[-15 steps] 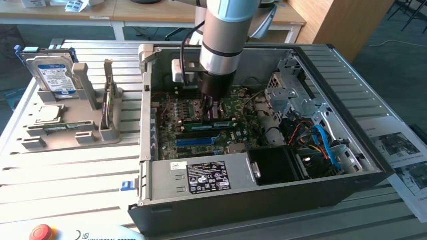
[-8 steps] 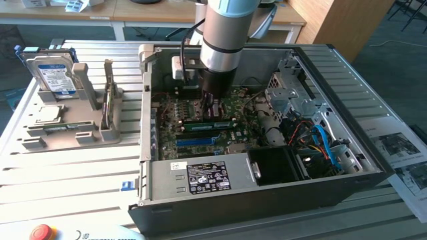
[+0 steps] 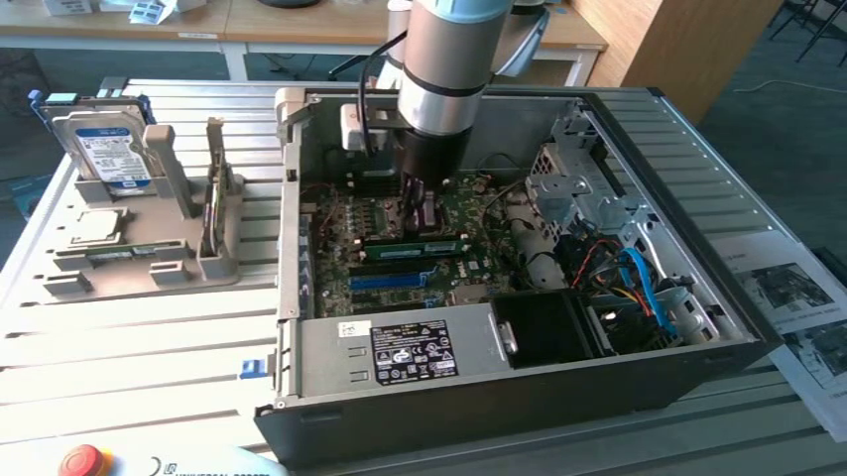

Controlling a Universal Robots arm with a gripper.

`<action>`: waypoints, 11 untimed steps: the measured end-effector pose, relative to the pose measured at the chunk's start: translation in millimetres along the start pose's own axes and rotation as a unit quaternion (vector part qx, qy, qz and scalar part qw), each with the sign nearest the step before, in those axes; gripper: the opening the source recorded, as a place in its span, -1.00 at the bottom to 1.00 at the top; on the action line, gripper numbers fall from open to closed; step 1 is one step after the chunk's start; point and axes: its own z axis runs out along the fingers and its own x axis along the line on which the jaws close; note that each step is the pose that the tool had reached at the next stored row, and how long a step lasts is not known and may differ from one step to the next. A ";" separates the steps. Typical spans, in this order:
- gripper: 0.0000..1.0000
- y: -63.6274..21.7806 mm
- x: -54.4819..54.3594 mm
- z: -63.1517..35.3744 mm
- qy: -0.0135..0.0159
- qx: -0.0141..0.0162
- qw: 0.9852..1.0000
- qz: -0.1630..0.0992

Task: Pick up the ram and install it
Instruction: 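Press down the ram until it locks into place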

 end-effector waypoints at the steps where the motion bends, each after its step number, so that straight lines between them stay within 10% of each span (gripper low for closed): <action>1: -0.80 0.0 0.0 -0.6 0.000 0.000 1.000 0.000; 11: -0.80 0.1 0.0 -2.6 0.000 0.000 1.000 0.000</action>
